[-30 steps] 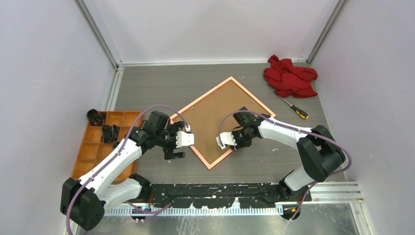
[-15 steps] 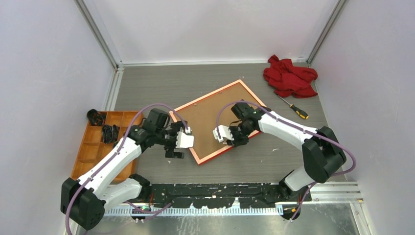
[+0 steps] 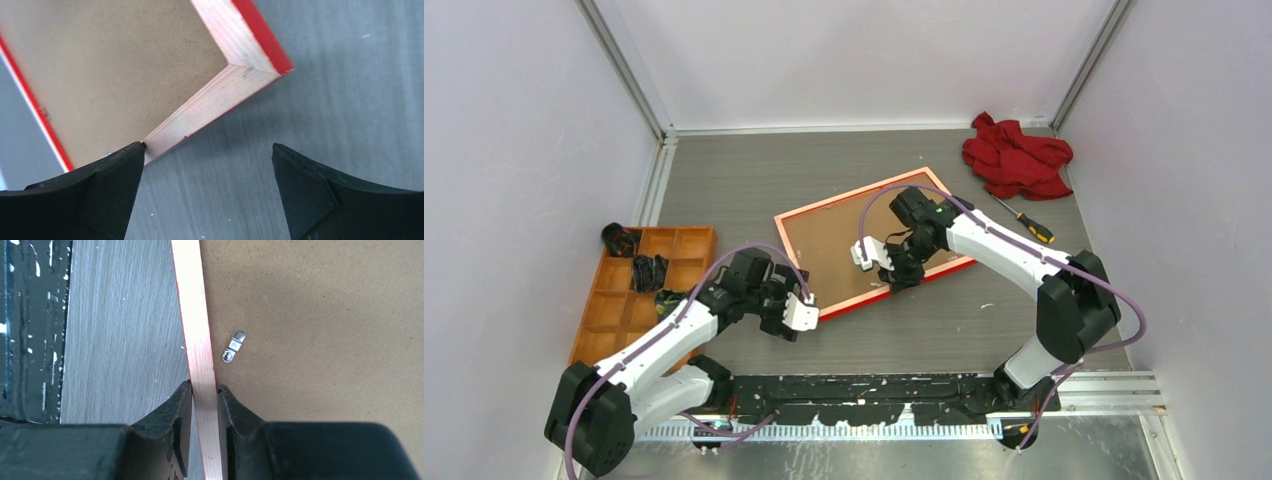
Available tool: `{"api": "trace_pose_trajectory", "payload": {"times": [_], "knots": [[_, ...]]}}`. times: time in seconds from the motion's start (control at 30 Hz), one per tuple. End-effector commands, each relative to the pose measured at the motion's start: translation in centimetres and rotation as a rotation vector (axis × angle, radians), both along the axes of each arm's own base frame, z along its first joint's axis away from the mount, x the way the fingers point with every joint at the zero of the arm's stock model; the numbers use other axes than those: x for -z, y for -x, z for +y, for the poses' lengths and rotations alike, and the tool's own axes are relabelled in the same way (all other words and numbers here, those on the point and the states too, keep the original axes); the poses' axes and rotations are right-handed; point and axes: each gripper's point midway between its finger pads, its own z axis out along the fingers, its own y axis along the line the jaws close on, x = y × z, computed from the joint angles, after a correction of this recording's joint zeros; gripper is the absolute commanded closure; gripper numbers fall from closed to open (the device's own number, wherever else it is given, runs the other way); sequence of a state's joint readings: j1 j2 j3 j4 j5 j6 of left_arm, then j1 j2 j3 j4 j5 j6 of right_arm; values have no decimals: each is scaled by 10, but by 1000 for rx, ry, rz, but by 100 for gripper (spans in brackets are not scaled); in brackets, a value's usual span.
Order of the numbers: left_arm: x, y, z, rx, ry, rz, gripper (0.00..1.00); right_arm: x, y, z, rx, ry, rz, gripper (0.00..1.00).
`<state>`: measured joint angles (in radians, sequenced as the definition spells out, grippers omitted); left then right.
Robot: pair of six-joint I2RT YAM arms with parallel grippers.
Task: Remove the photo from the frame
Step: Turn over the photo frame at the center of the board.
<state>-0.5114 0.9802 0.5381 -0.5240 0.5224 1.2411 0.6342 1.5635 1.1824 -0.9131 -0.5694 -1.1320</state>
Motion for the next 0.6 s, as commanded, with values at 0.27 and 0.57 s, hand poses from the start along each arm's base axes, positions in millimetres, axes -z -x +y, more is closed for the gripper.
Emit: {"api": "trace_pose_trajectory", "payload": {"times": [0.27,0.57], "knots": [[-34,-76,-9,-209,218,-455,2,-48,3,23,7,-83,93,99],[-51,-82,-8,-262,306,-525,27,-63,2,27,22,-95,153,99]]}}
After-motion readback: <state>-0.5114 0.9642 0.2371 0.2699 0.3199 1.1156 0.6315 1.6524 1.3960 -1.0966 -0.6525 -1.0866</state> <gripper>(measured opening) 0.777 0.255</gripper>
